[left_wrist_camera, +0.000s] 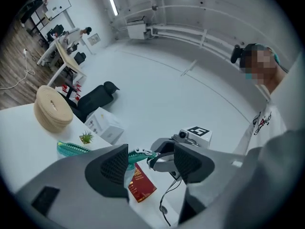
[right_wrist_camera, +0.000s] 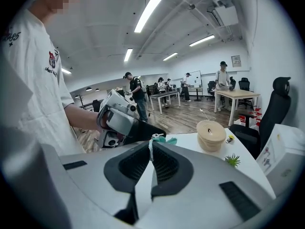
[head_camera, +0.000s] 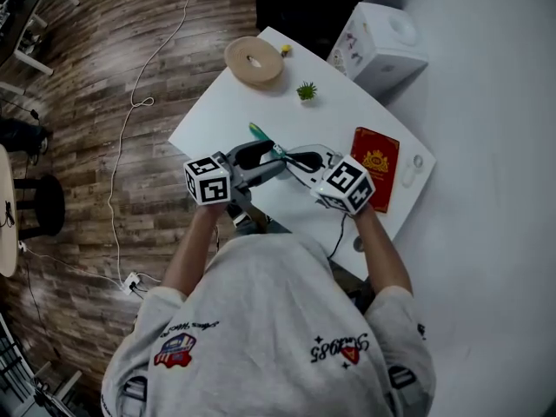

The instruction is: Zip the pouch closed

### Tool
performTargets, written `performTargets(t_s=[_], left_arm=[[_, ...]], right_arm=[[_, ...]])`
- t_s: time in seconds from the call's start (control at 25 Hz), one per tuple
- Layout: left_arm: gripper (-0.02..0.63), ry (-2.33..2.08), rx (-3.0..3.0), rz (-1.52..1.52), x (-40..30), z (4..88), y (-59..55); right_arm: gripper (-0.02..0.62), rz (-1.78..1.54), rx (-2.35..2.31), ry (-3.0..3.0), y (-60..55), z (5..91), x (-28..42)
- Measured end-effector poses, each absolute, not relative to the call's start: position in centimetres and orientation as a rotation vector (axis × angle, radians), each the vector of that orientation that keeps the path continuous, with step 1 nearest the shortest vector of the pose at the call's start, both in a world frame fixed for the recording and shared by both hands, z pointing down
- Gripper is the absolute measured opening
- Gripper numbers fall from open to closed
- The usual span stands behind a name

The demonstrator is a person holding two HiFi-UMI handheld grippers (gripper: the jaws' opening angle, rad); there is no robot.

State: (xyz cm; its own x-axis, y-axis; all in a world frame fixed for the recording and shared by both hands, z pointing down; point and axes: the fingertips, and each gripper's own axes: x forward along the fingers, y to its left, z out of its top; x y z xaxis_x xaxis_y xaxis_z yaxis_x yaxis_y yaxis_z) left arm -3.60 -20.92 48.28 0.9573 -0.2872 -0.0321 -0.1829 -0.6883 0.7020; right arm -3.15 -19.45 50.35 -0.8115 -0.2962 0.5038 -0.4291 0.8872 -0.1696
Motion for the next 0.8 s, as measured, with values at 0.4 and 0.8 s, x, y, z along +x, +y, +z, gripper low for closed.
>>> performTargets(t_s=[0.4,0.8], left_arm=[[0.227,-0.293,2.376,-0.179,-2.9,47.9,-20.8],[0.092,-0.359,2.454,-0.117,-2.8,48.3,-20.8]], right_arm=[[0.021,0.411,0.564,-2.534,-19.1,51.6,-2.2],[0.021,0.437,0.578,-2.543,-19.0,51.3,-2.3]])
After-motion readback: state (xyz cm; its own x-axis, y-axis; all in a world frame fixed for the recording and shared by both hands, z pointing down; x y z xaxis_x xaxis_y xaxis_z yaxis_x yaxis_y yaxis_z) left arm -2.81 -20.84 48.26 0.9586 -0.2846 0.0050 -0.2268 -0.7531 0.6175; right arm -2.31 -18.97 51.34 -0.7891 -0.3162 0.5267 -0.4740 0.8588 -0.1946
